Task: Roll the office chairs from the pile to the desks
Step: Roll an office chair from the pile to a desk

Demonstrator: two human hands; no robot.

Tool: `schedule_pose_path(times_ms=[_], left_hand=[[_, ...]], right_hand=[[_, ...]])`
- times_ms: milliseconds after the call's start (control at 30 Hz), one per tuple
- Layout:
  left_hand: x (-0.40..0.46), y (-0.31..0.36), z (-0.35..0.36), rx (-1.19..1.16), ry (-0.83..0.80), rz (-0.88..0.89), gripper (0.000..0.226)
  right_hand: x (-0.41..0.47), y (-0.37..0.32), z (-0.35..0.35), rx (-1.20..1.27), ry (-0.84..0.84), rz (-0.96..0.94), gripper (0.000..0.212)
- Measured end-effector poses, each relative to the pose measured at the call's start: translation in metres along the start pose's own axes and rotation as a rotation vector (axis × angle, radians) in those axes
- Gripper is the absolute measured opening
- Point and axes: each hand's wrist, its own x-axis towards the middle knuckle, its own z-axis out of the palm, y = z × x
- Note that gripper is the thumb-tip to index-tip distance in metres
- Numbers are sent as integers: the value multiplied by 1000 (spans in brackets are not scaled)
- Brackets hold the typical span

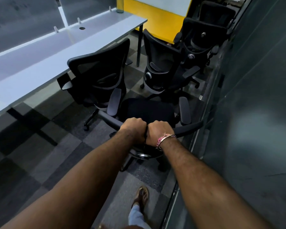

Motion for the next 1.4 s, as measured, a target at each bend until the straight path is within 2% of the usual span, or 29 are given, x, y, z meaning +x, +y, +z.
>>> schedule_pose_path(times_ms=[167, 333, 433, 700, 1067, 1400], left_hand=[[-46, -8, 15, 16, -12, -21, 27], [-64, 10, 15, -17, 3, -39, 12], [-70, 16, 11, -24, 25, -48, 12], [-106, 16, 29, -18, 50, -31, 29], [-207, -25, 63, -32, 23, -81, 21], [-305, -68, 99, -47, 20, -203, 26]], right_hand=[[-27, -37, 9, 4, 28, -20, 31], [-42, -32, 15, -42, 36, -50, 27], [-45, -29, 8, -57, 25, -62, 28], [-74, -54, 7, -110, 2, -91, 27], [-122, -156, 13, -88, 23, -166, 27], [-154, -257, 15, -68, 56, -302, 35]])
